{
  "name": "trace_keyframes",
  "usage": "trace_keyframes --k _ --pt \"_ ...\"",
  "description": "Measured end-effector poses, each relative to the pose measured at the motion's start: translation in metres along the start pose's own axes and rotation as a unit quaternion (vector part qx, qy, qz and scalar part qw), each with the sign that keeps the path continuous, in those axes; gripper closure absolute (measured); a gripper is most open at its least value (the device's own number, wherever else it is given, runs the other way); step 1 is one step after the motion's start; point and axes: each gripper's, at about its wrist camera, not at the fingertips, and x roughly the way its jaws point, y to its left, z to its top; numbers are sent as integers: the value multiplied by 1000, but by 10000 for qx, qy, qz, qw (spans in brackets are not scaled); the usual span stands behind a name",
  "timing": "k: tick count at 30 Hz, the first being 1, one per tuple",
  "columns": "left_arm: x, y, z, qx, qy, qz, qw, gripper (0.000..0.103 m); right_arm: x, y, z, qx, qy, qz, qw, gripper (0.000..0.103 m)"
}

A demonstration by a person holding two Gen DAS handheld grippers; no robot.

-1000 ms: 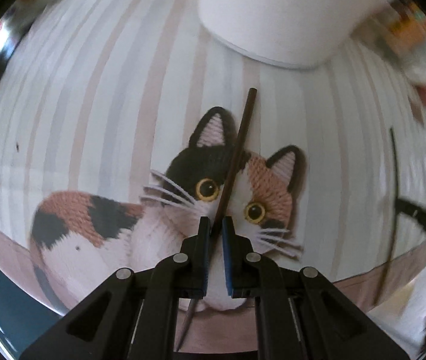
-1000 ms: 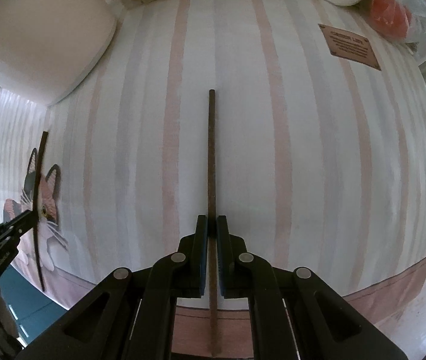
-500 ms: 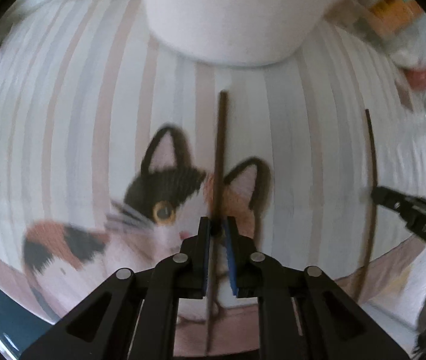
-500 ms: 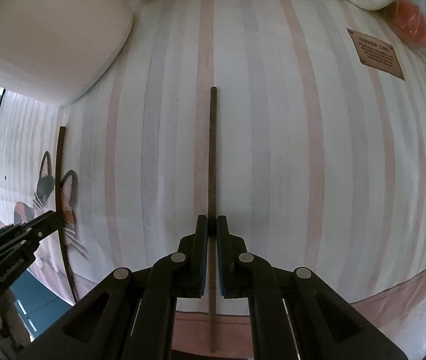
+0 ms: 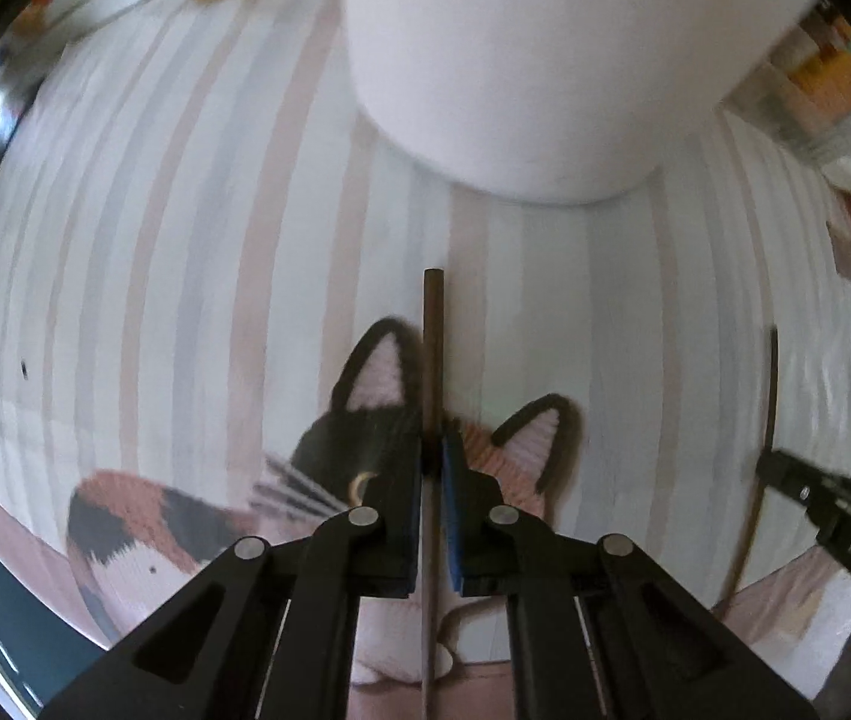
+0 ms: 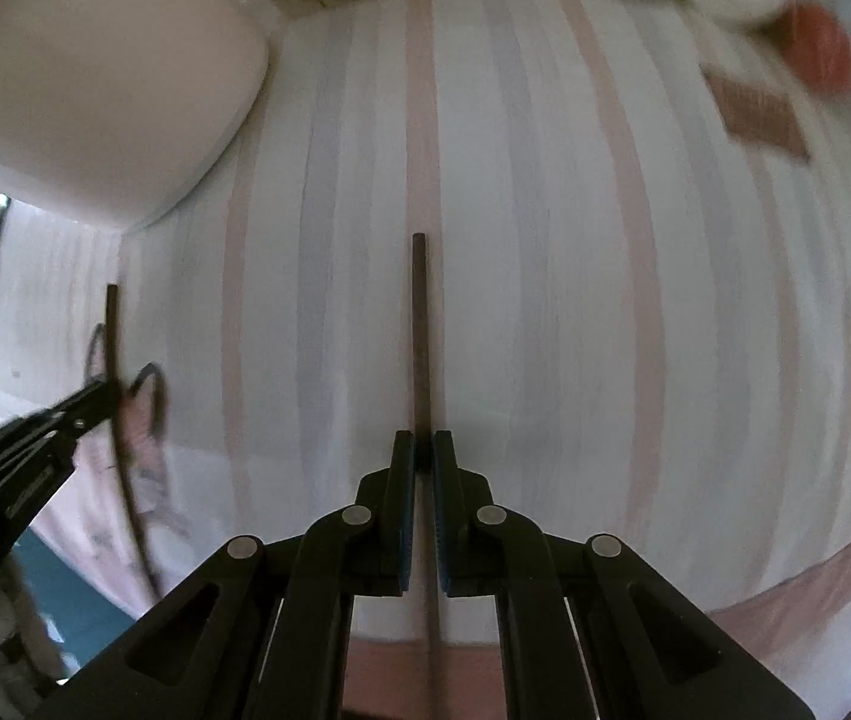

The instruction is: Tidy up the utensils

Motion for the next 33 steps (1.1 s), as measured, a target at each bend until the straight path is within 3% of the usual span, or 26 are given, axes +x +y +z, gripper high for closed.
trace_keyframes --k 5,7,14,16,20,21,22,27,33 --pt "-8 29 -2 72 94 -133 9998 97 4 4 -3 -50 87 46 9999 97" --pt "0 33 -8 235 199 -196 9993 91 6 8 -1 -93 162 0 9998 97" --pt "-1 10 -40 812 274 34 9963 72 13 29 -25 -475 437 -356 9973 90" --pt "1 5 -43 869 205 171 9959 72 15 36 -32 -516 414 -453 9968 90" --pt "2 -15 -49 924 -6 302 9953 77 20 54 -44 -690 296 -740 9944 91" --pt "-3 -24 -52 937 -93 303 9951 82 22 60 -45 -770 221 -794 9936 92" --pt "-3 -26 -52 972 -156 319 9946 99 23 63 -46 -820 150 -836 9930 96" --pt "-3 -43 -55 1023 -265 384 9937 99 22 61 -52 -599 -60 -516 9968 97" --pt "-40 -36 -63 873 -528 233 9945 99 7 47 -69 -333 -511 -61 9981 97"
